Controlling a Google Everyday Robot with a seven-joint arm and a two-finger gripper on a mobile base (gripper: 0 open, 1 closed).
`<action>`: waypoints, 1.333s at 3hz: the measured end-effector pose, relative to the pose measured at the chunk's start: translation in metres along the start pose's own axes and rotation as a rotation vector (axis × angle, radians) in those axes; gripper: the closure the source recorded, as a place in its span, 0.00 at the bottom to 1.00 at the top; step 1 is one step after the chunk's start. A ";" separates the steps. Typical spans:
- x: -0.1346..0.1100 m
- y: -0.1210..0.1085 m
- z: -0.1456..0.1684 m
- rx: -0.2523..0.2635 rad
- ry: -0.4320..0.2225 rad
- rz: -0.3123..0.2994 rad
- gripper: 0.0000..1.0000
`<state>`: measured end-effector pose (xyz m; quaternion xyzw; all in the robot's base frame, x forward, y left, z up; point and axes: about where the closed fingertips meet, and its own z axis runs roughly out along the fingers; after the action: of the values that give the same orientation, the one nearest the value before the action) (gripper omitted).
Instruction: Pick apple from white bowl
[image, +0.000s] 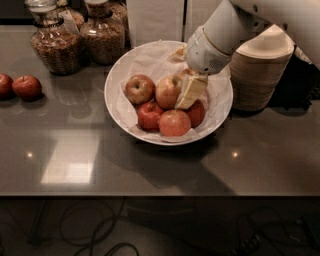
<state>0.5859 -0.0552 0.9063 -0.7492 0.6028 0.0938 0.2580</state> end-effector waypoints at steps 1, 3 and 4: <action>0.003 -0.002 0.002 -0.001 -0.006 0.012 1.00; 0.009 -0.006 0.007 -0.006 -0.009 0.040 1.00; 0.004 -0.006 0.001 0.003 -0.011 0.029 1.00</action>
Offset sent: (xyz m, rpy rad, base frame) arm 0.0200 -0.0109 -0.0187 0.0230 0.0528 -0.0675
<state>0.5934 -0.0575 0.9049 -0.7394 0.6124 0.1009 0.2609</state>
